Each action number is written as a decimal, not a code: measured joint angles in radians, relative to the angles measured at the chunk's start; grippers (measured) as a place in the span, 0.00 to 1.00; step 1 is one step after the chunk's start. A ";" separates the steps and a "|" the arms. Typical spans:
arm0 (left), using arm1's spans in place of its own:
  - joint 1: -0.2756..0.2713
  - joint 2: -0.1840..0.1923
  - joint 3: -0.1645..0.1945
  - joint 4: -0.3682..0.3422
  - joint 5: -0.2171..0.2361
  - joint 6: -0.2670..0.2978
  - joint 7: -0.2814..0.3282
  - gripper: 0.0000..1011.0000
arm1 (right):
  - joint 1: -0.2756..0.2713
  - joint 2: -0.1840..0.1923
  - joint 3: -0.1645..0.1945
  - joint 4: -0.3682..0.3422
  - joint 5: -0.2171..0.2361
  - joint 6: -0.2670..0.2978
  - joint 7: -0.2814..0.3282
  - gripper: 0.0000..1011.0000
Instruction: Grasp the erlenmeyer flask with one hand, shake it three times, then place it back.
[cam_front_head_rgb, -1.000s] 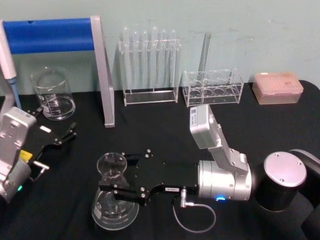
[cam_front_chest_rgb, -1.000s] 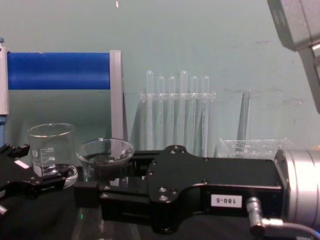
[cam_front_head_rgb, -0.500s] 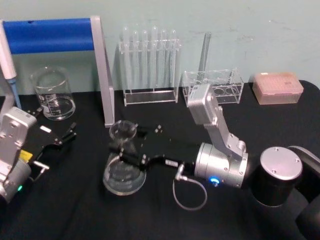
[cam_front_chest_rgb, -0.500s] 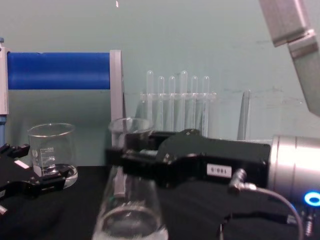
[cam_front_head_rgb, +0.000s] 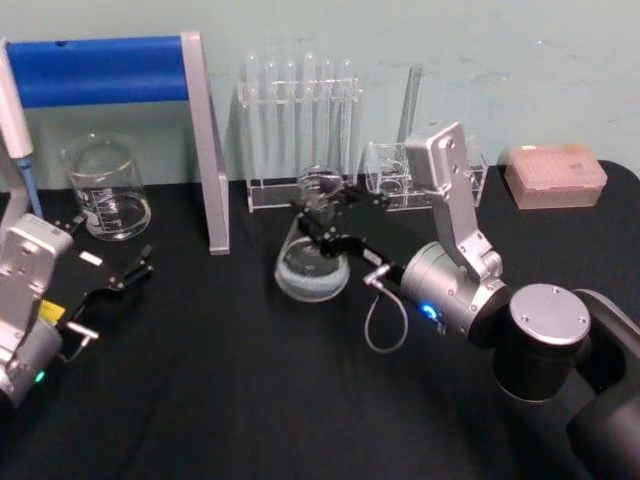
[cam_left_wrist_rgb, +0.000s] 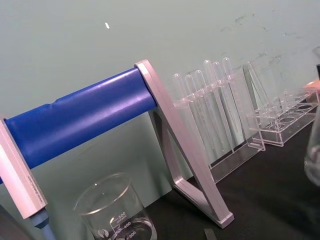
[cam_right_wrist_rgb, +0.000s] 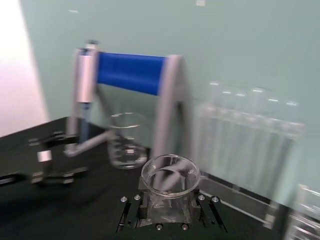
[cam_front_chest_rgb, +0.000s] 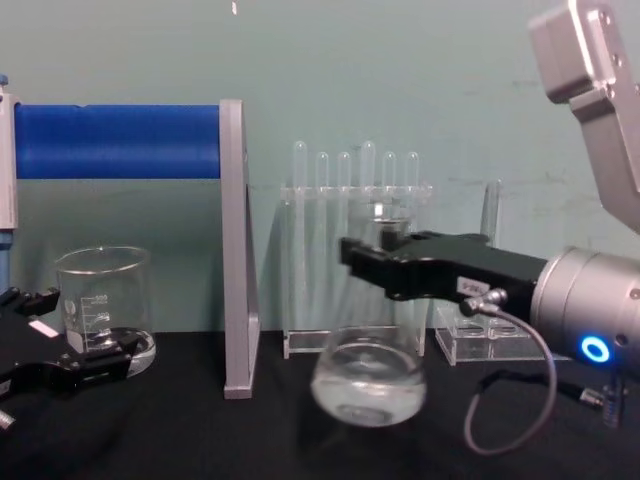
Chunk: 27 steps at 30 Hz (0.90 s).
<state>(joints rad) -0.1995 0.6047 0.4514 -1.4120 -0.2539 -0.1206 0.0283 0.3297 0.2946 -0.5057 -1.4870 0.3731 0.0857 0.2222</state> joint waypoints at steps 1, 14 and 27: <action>0.000 0.000 0.000 0.000 0.000 0.000 0.000 0.99 | -0.001 -0.006 0.005 0.004 -0.006 0.001 -0.018 0.44; 0.000 0.000 0.000 0.000 0.000 0.000 0.000 0.99 | -0.012 -0.076 0.079 0.041 -0.063 0.021 -0.167 0.44; 0.000 0.000 0.000 0.000 0.000 0.000 0.000 0.99 | -0.028 -0.091 0.096 0.024 -0.074 0.027 -0.119 0.44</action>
<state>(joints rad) -0.1995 0.6047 0.4513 -1.4120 -0.2539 -0.1205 0.0283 0.3021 0.2040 -0.4094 -1.4631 0.2986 0.1123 0.1030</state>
